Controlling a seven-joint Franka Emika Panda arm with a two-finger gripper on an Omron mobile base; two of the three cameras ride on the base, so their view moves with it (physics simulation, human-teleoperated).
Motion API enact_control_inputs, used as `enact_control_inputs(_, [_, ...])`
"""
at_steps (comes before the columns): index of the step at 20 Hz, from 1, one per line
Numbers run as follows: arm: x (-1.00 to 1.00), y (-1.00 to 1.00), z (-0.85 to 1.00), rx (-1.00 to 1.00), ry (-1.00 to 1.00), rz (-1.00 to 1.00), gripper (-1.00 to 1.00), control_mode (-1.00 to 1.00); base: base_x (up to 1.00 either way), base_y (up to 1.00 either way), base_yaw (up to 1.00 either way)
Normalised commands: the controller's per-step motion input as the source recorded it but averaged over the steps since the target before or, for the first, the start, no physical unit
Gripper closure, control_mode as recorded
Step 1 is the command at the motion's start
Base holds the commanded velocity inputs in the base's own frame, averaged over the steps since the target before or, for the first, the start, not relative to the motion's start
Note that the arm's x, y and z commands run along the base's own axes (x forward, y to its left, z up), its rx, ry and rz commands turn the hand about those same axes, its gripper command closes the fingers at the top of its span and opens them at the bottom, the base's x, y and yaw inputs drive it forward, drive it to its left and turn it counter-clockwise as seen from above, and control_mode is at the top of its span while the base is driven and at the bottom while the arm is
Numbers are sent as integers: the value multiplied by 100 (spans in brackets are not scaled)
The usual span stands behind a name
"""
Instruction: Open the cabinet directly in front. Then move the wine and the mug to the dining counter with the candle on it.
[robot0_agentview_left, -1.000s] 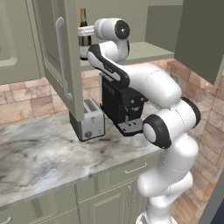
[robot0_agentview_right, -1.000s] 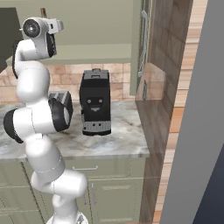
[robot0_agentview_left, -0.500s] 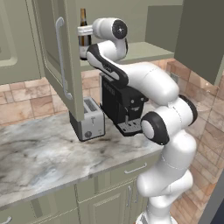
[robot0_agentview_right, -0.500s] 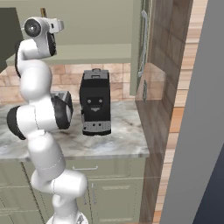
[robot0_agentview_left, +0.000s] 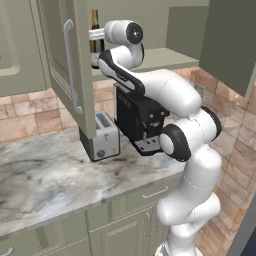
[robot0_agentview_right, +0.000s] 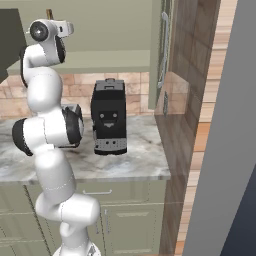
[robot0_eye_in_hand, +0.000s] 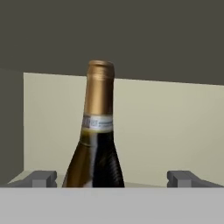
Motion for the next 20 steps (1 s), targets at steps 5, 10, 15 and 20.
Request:
enact_control_inputs(5, [8, 3, 0, 0, 0, 0, -100, -100, 0, 0, 0])
enact_control_inputs(10, [0, 0, 0, 0, 0, 0, -100, -100, 0, 0, 0])
enact_control_inputs(15, [5, 0, 0, 0, 0, 0, -100, -100, 0, 0, 0])
enact_control_inputs(20, [9, 0, 0, 0, 0, 0, -100, -100, 0, 0, 0])
